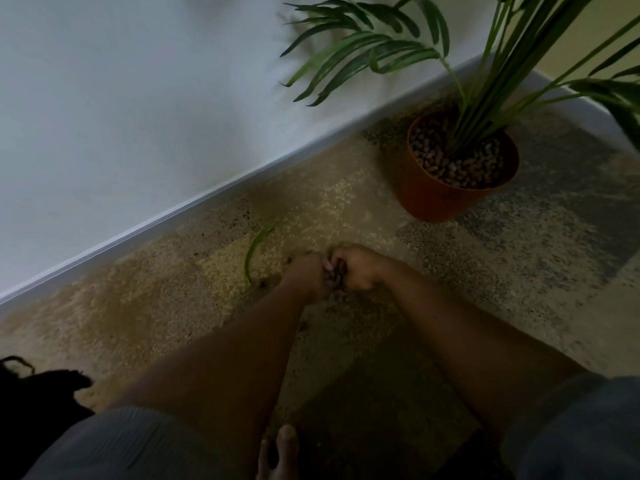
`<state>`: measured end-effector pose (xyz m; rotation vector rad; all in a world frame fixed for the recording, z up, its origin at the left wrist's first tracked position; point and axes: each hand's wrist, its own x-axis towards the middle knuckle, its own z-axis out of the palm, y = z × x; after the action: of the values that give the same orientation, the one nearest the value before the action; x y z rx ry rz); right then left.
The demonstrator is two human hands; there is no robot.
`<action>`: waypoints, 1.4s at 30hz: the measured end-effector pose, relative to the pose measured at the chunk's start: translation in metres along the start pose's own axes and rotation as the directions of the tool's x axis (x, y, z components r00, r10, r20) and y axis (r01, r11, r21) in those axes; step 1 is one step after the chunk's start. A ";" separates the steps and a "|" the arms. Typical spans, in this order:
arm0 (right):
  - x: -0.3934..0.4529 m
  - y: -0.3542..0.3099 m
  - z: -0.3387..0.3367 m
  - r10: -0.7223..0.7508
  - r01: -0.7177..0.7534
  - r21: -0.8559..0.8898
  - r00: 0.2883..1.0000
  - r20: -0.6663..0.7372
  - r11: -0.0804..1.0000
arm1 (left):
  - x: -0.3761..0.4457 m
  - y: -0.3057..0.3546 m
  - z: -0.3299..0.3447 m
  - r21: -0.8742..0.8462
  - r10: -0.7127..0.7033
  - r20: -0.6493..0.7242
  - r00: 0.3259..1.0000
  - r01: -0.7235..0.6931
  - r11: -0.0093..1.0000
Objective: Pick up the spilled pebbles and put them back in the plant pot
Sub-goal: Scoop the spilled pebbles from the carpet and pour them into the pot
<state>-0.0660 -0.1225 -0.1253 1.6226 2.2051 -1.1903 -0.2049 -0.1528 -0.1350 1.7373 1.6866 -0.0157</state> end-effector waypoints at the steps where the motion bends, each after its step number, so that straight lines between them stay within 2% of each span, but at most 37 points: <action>1: -0.002 0.000 0.000 0.028 -0.028 0.071 1.000 0.001 0.997 | 0.001 0.001 0.001 -0.002 -0.007 -0.005 1.000 0.007 1.000; 3: -0.007 -0.001 0.000 0.088 -0.088 0.213 0.996 0.010 0.973 | 0.001 0.002 0.002 -0.085 -0.035 -0.007 0.999 0.034 0.996; 5: -0.010 -0.001 0.003 0.117 -0.111 0.354 0.993 0.004 0.929 | 0.003 0.002 0.003 -0.241 -0.087 0.026 0.996 0.091 0.966; 8: -0.017 -0.003 0.009 0.161 -0.135 0.610 0.987 0.012 0.781 | 0.001 0.005 0.003 -0.495 -0.174 0.132 0.976 0.217 0.841; 11: -0.026 -0.002 0.013 0.195 -0.158 0.816 0.979 0.057 0.556 | -0.004 0.009 0.004 -0.695 -0.239 0.197 0.951 0.307 0.651; 15: -0.038 0.006 0.010 0.126 -0.144 0.977 0.984 0.125 0.160 | -0.016 0.017 0.002 -0.878 -0.164 0.339 0.927 0.374 0.298; 17: -0.041 0.007 0.009 0.095 -0.131 0.991 0.987 0.131 -0.005 | -0.019 0.020 -0.001 -0.917 -0.149 0.353 0.924 0.373 0.142; 19: -0.042 0.005 0.009 0.100 -0.117 0.985 0.986 0.130 -0.127 | -0.019 0.026 -0.003 -0.923 -0.160 0.373 0.914 0.383 0.033; 23: -0.040 -0.002 0.011 0.157 -0.064 0.947 0.981 0.118 -0.315 | -0.016 0.038 -0.006 -0.917 -0.142 0.398 0.906 0.394 -0.057; 30: -0.041 -0.003 0.004 0.300 0.012 0.918 0.947 0.117 -0.397 | -0.007 0.057 -0.010 -0.928 -0.178 0.373 0.911 0.366 -0.073; 33: -0.041 0.000 -0.004 0.382 0.095 0.867 0.917 0.115 -0.490 | -0.001 0.067 -0.016 -0.943 -0.188 0.332 0.924 0.325 -0.066; 37: -0.047 0.002 -0.025 0.451 0.260 0.724 0.889 0.079 -0.639 | 0.009 0.080 -0.028 -0.939 -0.160 0.278 0.947 0.232 -0.255; 42: -0.059 -0.007 -0.063 0.499 0.424 0.631 0.864 -0.066 -0.650 | 0.014 0.116 -0.050 -0.915 -0.120 0.183 0.976 0.124 -0.384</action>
<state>-0.0283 -0.1247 -0.0474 2.2848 -0.7352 -3.8125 -0.1233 -0.1050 -0.0506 0.0222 0.9620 1.0812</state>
